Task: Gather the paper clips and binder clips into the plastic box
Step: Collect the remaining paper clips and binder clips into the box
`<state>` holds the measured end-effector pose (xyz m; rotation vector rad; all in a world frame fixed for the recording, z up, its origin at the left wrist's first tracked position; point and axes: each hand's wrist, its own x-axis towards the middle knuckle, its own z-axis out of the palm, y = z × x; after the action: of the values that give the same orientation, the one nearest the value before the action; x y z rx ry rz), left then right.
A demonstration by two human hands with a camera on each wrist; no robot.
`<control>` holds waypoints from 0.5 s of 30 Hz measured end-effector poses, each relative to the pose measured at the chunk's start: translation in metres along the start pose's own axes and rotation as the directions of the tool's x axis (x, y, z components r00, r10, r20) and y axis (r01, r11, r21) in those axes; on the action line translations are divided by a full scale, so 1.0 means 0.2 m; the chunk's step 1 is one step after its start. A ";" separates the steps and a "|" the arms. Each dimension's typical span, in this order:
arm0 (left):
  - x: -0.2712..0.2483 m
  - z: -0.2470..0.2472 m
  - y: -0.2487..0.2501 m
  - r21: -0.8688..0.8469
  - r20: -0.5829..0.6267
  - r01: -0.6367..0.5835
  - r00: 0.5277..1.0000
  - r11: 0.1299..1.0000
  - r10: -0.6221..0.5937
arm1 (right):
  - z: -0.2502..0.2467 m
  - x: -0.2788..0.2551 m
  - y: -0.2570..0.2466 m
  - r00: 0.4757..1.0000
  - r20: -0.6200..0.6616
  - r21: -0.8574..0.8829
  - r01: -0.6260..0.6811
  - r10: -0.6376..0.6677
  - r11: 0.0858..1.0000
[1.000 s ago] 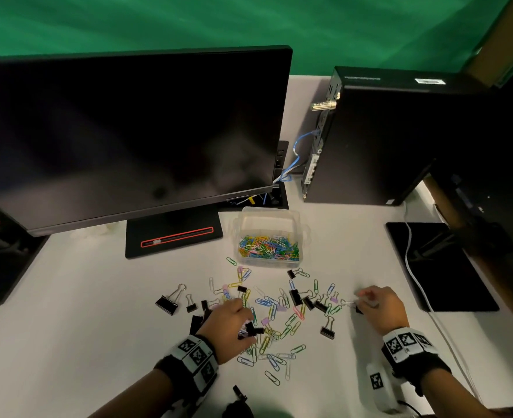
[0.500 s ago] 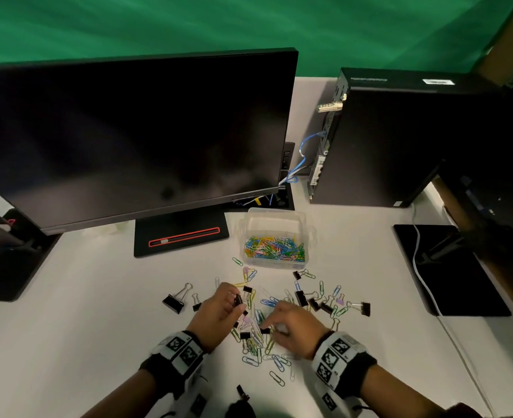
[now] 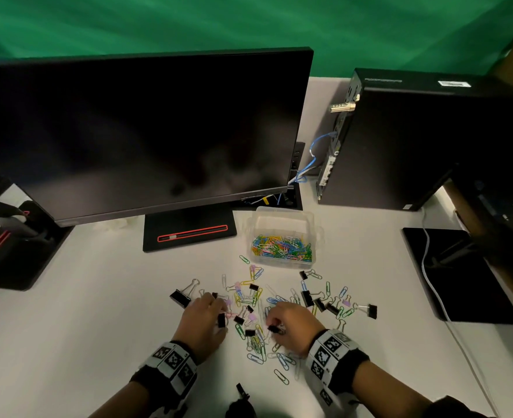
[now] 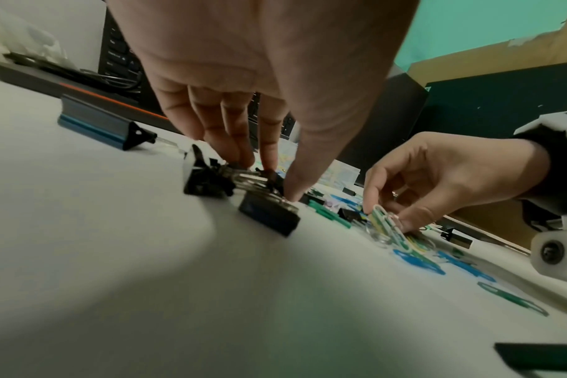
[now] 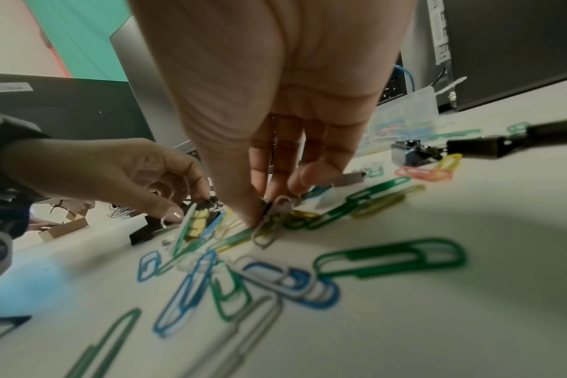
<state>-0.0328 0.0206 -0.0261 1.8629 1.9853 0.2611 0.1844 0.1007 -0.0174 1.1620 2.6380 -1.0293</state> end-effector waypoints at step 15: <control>0.07 0.05 0.12 0.023 0.245 -0.338 0.914 0.941 0.323 | -0.15 -0.21 0.25 0.923 -0.290 0.292 -0.166 0.252 0.942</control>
<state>-0.0066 0.0362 -0.0276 2.1569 1.5323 0.0618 0.2538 0.1167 -0.0073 1.7714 2.5754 -1.2694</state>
